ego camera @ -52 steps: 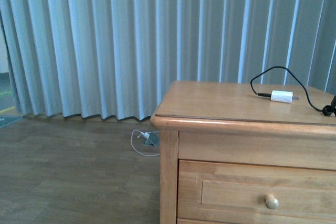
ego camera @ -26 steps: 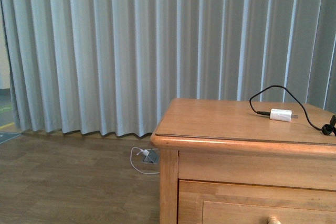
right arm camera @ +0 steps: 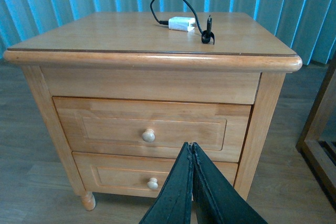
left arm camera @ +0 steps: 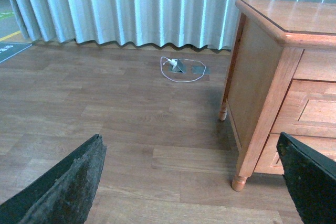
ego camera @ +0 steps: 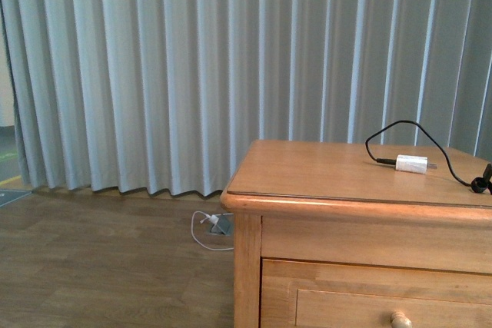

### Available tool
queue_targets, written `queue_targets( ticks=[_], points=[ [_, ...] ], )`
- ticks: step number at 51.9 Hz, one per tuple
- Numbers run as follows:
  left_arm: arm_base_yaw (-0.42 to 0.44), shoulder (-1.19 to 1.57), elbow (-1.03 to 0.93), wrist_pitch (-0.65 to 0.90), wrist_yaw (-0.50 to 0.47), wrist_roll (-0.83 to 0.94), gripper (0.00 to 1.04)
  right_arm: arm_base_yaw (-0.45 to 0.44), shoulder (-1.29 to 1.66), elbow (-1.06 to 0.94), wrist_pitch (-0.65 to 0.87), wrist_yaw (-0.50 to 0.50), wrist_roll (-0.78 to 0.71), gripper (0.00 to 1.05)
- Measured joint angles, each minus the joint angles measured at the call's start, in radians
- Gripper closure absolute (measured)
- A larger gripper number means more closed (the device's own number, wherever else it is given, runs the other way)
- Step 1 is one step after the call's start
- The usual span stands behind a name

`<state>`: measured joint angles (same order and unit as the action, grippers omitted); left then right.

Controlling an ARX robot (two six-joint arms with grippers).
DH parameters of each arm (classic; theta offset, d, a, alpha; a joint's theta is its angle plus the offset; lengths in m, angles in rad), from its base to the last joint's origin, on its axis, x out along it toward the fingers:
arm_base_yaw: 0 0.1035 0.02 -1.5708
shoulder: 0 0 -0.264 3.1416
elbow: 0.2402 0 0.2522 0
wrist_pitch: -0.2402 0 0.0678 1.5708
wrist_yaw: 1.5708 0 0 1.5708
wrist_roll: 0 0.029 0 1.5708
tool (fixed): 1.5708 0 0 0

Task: Place pink marker in drawer with both arms

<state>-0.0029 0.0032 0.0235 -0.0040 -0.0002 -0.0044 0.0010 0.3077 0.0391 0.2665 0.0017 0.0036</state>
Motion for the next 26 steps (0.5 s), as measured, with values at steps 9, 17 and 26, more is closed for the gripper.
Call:
queue_targets(
  ticks=[9, 17, 26],
  points=[
    [0.000, 0.000, 0.000, 0.000, 0.000, 0.000, 0.06, 0.000, -0.054, -0.034, -0.012, 0.000, 0.000, 1.03],
    [0.000, 0.000, 0.000, 0.000, 0.000, 0.000, 0.06, 0.000, -0.101, -0.034, -0.055, 0.000, 0.000, 1.03],
    [0.000, 0.000, 0.000, 0.000, 0.000, 0.000, 0.06, 0.000, -0.172, -0.033, -0.134, 0.000, 0.000, 1.03]
  ],
)
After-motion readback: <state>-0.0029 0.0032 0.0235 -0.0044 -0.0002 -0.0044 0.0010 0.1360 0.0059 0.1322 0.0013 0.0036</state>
